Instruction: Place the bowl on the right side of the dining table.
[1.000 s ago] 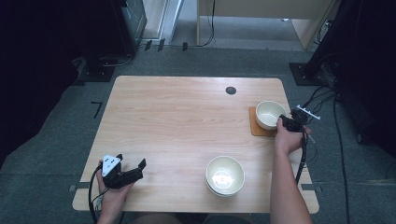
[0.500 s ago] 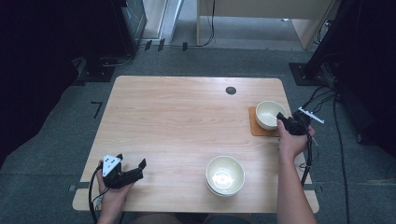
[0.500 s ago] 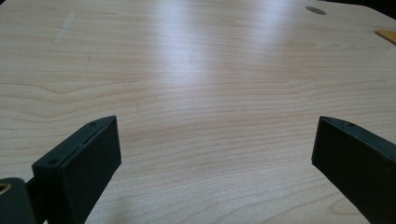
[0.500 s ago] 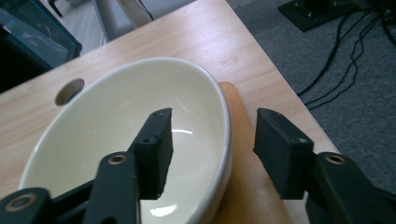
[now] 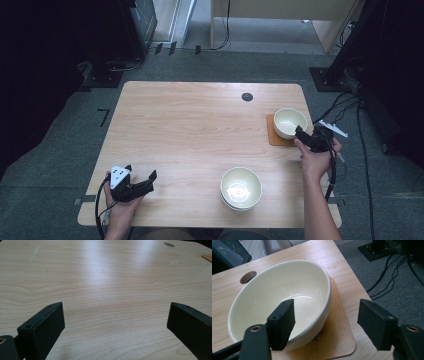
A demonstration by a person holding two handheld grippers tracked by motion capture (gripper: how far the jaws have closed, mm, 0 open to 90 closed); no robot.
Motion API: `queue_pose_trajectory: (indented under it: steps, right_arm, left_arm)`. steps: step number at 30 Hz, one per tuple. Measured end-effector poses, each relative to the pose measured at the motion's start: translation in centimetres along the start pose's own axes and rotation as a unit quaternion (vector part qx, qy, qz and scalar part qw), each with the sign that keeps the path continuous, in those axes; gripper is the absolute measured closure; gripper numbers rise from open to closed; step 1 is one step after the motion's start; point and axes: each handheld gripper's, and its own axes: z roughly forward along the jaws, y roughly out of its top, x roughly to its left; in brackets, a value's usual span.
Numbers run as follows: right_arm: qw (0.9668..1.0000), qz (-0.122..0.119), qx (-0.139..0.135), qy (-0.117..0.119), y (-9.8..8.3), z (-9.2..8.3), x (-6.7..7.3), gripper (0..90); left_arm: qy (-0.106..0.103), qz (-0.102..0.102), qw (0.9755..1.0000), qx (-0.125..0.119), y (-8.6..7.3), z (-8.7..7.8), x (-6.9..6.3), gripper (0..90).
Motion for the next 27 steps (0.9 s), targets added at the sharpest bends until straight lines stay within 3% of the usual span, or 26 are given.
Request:
queue_pose_trajectory:
  steps: [4,5,6,12,14,27]
  right_arm:
    - [1.0000,0.000,-0.006,0.006,-0.1,-0.5,0.0,23.9]
    - [0.9997,0.000,-0.008,0.022,-0.2,-0.8,0.0,20.9]
    - [0.9997,0.000,-0.008,0.022,-0.2,-0.8,0.0,20.9]
    - [0.9987,-0.025,-0.026,0.036,-0.8,-1.6,0.0,13.7]
    - [0.9981,-0.036,-0.031,0.039,-1.1,-1.9,0.1,13.4]
    - [0.9970,-0.050,-0.035,0.046,-2.2,-3.5,-0.1,14.0]
  left_arm:
    - [0.000,0.001,1.0000,0.001,0.0,0.0,0.0,1.1]
    - [0.000,0.001,1.0000,0.001,0.0,0.0,0.0,1.1]
    - [-0.001,0.000,1.0000,0.000,0.0,0.0,0.0,1.1]
    - [-0.001,0.001,1.0000,0.001,0.0,0.0,0.0,1.1]
    - [-0.001,0.001,1.0000,0.001,0.0,0.0,0.0,1.1]
    - [-0.002,0.000,1.0000,0.000,0.0,0.0,0.0,1.1]
